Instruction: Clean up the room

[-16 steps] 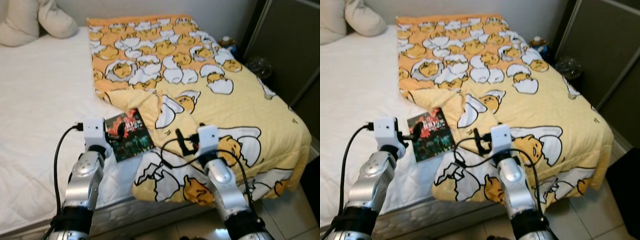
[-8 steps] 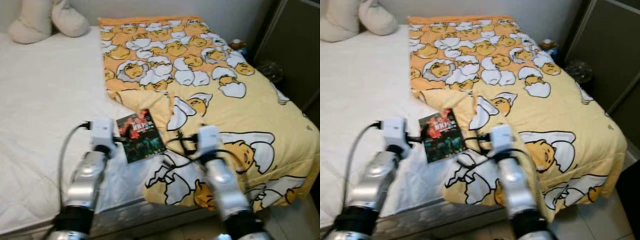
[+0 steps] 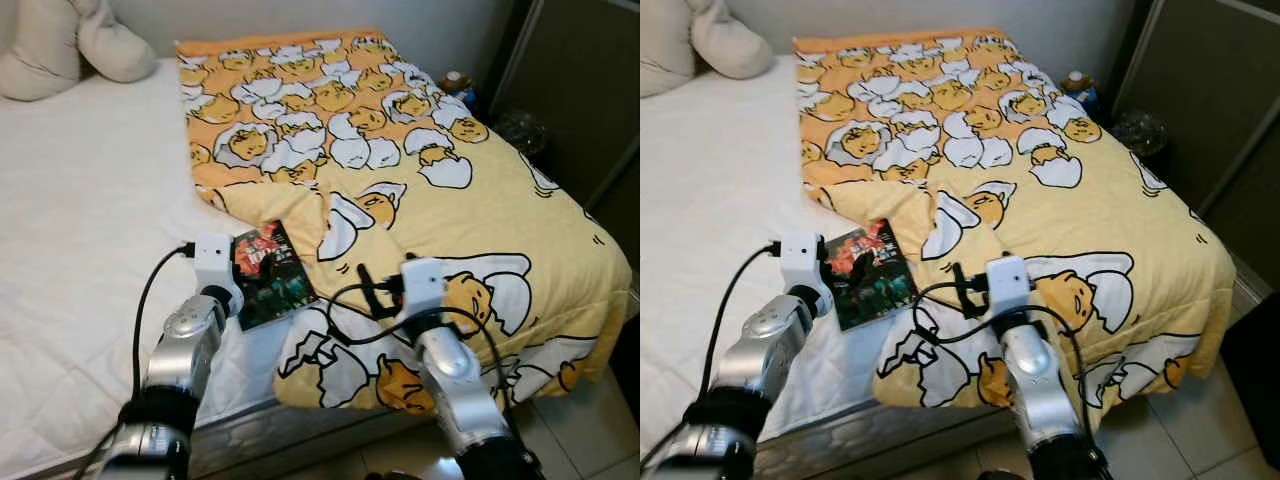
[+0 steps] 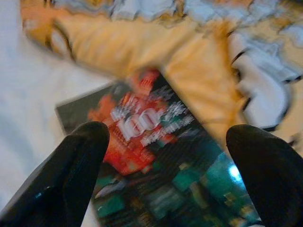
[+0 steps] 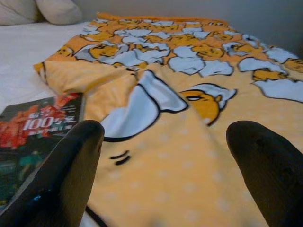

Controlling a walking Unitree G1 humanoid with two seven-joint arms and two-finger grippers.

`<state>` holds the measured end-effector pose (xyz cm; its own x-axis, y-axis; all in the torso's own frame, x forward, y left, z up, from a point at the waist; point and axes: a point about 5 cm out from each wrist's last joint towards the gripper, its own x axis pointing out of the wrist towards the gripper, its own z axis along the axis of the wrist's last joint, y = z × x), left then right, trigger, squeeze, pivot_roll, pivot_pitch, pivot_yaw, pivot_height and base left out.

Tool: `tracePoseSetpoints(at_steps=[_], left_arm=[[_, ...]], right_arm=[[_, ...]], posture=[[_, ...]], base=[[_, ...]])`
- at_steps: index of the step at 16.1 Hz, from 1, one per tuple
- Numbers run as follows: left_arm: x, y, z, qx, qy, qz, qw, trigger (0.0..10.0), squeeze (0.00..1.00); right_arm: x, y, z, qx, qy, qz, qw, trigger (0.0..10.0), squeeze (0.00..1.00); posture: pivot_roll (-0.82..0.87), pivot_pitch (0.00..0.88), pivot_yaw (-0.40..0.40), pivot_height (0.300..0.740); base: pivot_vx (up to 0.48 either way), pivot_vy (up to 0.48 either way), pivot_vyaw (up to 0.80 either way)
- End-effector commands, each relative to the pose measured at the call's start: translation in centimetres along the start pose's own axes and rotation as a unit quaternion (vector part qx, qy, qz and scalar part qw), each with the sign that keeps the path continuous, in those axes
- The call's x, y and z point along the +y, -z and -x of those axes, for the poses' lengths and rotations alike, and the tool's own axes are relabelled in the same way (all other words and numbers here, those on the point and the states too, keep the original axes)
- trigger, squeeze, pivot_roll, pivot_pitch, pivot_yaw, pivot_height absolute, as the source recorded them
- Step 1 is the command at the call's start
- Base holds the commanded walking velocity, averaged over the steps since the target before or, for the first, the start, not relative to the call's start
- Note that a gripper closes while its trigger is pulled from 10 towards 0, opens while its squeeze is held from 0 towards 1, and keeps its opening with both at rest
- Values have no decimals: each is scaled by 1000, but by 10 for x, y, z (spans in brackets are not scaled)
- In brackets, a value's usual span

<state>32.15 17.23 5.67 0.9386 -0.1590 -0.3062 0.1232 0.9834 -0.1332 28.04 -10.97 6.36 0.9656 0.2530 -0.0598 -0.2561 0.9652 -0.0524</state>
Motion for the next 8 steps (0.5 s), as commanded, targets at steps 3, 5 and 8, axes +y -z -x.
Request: tracePoseSetpoints(at_steps=[3,5,8], left_arm=[[25,4,-3,26,-42,0,999,10000,0],[35,3,-3,29,-64,2,998,10000,0],[41,13,-1,44,-78,66,994,10000,0]], right_arm=[[-6,-1,22,7,11,8,1000,10000,0],[-9,1,34,17,22,6,1000,10000,0],[-8,3,50,30,31,4,999,10000,0]], posture=[[-97,152,27,740],[-122,178,38,740],[-150,199,49,740]], base=[[0,0,0],[0,0,0],[0,0,0]])
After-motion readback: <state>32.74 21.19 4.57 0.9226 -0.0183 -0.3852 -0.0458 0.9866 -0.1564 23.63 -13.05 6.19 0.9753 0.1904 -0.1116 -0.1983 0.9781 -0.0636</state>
